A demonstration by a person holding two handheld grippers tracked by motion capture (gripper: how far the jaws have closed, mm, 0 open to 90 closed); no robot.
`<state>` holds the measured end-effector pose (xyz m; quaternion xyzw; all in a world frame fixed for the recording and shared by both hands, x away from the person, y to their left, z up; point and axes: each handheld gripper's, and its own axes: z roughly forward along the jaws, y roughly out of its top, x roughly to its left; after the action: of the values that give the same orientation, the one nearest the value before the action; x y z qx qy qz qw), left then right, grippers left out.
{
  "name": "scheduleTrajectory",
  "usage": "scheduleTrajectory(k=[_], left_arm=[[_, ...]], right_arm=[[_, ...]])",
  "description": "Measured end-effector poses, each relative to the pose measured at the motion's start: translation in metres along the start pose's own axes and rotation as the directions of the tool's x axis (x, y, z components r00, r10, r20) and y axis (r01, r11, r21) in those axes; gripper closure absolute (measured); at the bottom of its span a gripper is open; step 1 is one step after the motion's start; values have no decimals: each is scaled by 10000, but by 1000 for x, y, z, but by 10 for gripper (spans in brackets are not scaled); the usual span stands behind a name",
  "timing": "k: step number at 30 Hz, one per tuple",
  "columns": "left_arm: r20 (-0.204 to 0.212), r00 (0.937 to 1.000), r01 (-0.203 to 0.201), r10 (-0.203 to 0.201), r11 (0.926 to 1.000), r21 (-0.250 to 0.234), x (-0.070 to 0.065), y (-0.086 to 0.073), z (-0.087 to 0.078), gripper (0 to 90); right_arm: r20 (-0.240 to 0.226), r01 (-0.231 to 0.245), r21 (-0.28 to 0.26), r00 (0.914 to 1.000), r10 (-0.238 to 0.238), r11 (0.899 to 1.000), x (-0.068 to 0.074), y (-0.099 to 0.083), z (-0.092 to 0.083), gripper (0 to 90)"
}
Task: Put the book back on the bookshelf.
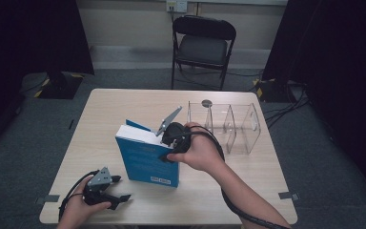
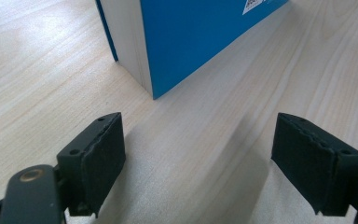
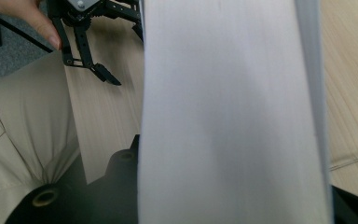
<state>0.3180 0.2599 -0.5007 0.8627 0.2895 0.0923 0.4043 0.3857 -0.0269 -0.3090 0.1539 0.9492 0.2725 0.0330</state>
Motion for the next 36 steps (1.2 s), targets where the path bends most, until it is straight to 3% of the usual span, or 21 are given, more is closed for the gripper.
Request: scheduleTrajectory(k=[8,11,19,25,36], left_arm=[[-169,9991,-392,393,9992,64,-3,1,2,146],[-138,9995,-300,300,9995,54,-4,0,3,140],[-255,9978,-613,618,9979,194,-6,1,3,122],[-297,9979,-579,583,9982,152,-7,1,4,120],[-299,9979,-574,579,9982,155,-7,1,4,120]], right_arm=[[130,-98,-45,9999,98,9999,4,-1,-1,620],[135,-236,-86,9996,237,9997,4,-1,-1,621],[210,-240,-158,9995,243,9996,8,0,-1,622],[403,-312,-36,9987,314,9995,11,1,-5,624],[709,-696,-244,9949,712,9973,0,-7,-17,625]])
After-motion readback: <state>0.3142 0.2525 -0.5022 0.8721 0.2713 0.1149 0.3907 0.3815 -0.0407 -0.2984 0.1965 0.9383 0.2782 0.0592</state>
